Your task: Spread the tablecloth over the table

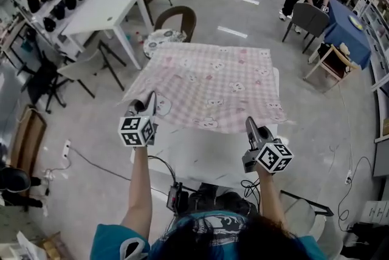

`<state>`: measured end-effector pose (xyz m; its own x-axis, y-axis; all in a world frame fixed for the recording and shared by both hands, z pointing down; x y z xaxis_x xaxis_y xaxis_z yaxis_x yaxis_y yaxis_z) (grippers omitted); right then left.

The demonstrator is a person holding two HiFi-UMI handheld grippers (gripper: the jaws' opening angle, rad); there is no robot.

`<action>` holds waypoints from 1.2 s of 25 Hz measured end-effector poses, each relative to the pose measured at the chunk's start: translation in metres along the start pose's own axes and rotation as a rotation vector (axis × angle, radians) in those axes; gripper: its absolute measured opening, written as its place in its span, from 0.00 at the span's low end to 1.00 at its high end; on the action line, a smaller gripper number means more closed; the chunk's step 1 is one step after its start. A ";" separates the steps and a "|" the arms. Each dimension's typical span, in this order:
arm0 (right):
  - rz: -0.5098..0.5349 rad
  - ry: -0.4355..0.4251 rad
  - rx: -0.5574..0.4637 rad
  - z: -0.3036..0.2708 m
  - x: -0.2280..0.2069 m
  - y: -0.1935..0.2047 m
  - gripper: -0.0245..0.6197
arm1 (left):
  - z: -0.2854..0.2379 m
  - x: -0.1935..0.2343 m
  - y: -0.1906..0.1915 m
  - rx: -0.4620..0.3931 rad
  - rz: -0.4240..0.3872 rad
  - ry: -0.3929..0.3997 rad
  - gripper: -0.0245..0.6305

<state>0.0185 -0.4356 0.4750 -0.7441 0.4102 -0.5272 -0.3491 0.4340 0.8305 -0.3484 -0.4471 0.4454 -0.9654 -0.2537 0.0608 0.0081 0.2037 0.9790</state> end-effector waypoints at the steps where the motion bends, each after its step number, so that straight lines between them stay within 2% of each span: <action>1: -0.013 -0.001 0.007 0.006 -0.001 0.005 0.06 | 0.007 -0.002 0.006 0.013 0.000 -0.003 0.12; 4: -0.041 -0.009 0.017 0.025 -0.001 0.017 0.06 | 0.033 -0.007 0.023 0.042 0.011 -0.017 0.12; 8: -0.061 -0.007 0.047 0.048 0.002 0.043 0.06 | 0.073 -0.013 0.055 0.072 0.069 -0.058 0.12; 13: -0.128 0.008 0.080 0.086 -0.002 0.080 0.06 | 0.112 -0.035 0.096 0.178 0.059 -0.095 0.13; 20: -0.206 0.070 0.142 0.129 -0.018 0.135 0.05 | 0.151 -0.052 0.165 0.253 0.204 -0.100 0.13; 24: -0.206 0.113 0.212 0.143 -0.024 0.169 0.05 | 0.159 -0.061 0.202 0.309 0.295 -0.098 0.13; 26: -0.224 0.130 0.233 0.148 -0.027 0.181 0.05 | 0.158 -0.066 0.211 0.355 0.275 -0.103 0.13; 30: -0.289 0.166 0.250 0.159 -0.034 0.200 0.05 | 0.155 -0.070 0.216 0.464 0.165 -0.102 0.12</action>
<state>0.0648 -0.2354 0.6308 -0.7245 0.1166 -0.6794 -0.4239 0.7019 0.5724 -0.3195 -0.2385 0.6226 -0.9817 -0.0935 0.1658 0.0688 0.6381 0.7669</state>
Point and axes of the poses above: the fingertips, and each gripper's own axes: z backward along the fingers, x to its left, y out of its underside, the point moved 2 cm from there along z, backward along the fingers, and after that the axes turned 7 degrees about y, right-handed, at the moved point
